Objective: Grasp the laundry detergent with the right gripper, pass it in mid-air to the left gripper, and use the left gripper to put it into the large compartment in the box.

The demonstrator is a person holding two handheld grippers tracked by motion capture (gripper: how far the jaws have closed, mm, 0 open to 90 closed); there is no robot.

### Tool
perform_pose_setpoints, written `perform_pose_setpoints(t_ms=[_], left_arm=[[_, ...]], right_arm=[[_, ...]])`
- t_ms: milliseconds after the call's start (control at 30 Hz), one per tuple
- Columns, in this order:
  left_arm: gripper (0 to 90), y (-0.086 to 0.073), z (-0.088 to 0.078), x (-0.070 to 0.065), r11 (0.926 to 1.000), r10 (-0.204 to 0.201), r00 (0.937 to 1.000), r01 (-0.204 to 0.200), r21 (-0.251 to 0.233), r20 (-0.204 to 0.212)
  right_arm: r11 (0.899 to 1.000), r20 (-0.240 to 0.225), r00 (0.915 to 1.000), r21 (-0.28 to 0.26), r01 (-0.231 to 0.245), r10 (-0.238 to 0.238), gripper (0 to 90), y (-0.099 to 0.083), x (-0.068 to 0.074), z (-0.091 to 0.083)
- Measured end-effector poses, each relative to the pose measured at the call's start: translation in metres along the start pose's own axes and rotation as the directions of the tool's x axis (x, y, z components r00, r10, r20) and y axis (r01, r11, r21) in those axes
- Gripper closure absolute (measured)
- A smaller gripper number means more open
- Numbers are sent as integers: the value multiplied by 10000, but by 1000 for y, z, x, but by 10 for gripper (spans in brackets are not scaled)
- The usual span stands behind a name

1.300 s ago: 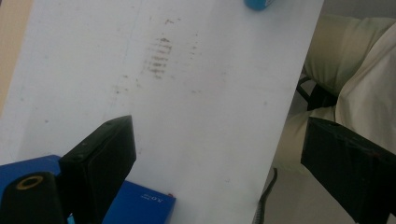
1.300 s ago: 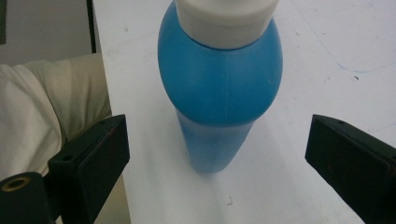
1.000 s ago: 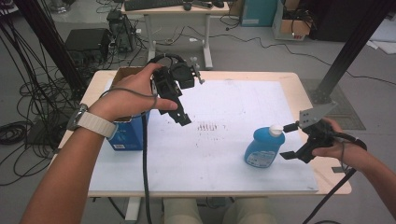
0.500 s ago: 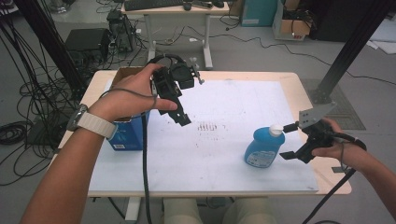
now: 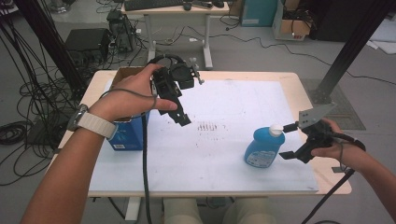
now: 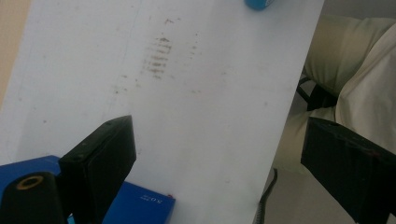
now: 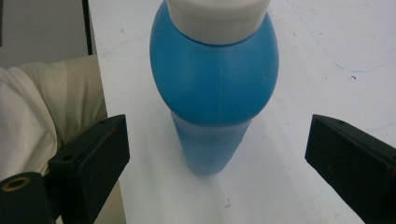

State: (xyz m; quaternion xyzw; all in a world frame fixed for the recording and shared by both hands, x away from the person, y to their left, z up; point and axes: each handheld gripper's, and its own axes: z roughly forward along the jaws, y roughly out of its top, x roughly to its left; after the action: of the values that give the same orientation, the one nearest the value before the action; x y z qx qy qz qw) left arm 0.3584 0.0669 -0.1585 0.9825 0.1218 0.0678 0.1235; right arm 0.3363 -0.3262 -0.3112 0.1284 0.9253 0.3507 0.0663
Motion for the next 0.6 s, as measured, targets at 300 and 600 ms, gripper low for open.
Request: perform_pose_setpoints(t_ms=[300,600], left_arm=[[105,1,1,1,10000,28,10000,-28,67,20],[105,0,2,0,10000,-10,10000,10,32,27]], right_arm=[[9993,39,9993,-120,-359,359,63,-5,1,5],[9952,98,9952,-106,-969,970,65,-8,6,12]])
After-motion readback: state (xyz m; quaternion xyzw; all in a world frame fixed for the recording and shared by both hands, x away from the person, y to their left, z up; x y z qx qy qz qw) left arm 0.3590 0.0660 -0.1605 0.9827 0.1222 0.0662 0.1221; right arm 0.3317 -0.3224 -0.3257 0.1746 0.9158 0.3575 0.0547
